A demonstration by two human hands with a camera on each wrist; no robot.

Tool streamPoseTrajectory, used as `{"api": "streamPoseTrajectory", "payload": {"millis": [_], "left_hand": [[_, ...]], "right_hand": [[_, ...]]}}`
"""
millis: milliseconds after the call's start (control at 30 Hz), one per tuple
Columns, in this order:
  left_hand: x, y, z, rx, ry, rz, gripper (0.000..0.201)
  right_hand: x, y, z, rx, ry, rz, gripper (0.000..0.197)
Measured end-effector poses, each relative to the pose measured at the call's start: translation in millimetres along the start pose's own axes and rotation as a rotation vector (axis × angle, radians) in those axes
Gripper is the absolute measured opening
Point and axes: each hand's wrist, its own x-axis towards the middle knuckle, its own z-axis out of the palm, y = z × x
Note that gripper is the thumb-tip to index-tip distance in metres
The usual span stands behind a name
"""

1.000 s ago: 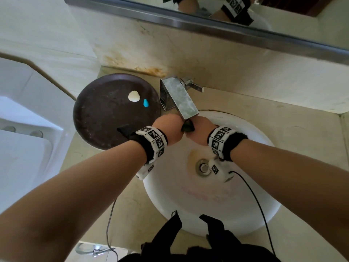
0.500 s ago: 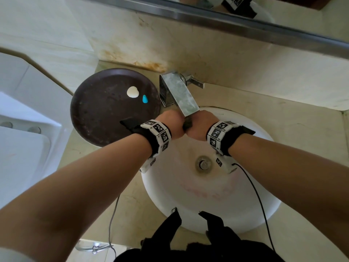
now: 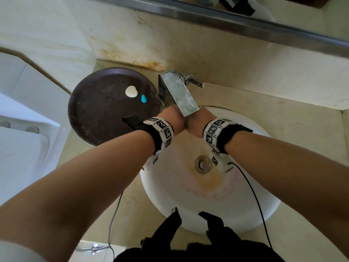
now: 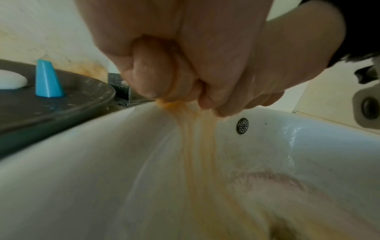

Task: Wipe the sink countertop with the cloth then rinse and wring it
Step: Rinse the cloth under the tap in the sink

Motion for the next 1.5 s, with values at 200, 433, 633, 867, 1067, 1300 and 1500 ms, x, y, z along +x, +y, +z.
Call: {"api": "streamPoseTrajectory", "payload": {"millis": [200,433,633,867,1067,1300,1500], "left_hand": [[-1.2,4.2,-0.8,-0.078,-0.032,-0.063,0.025],[-8.0,-3.5,1.0,-0.242,-0.029,0.002,0.04],[-15.0,-11.6,3.6,-0.457,0.194,-0.025,0.041],[-24.8,-2.6,6.5,-0.597,0.188,-0.048,0.053],[-26.2,-5.8,8.5,-0.66,0.19,-0.179,0.045],[-27.0,-15.0,10.9,-0.632,0.116,-0.28,0.043],[-25.9,-15.4,16.2,-0.329,0.183,-0.121,0.077]], "right_hand": [[-8.1,2.5,1.6,0.04,0.041,0.062,0.031],[-22.7,18.8,10.1,0.663,0.05,0.185,0.045],[-37.8,24.9,13.3,1.075,0.067,0.287,0.024],[-40.0,20.2,13.4,0.79,0.075,0.225,0.036],[-38.1,15.0,18.4,0.83,0.248,0.353,0.025],[-34.9,8.5,8.7,0.921,0.281,0.356,0.037],[-32.1,6.7,2.4,1.16,0.254,0.34,0.031]]}}
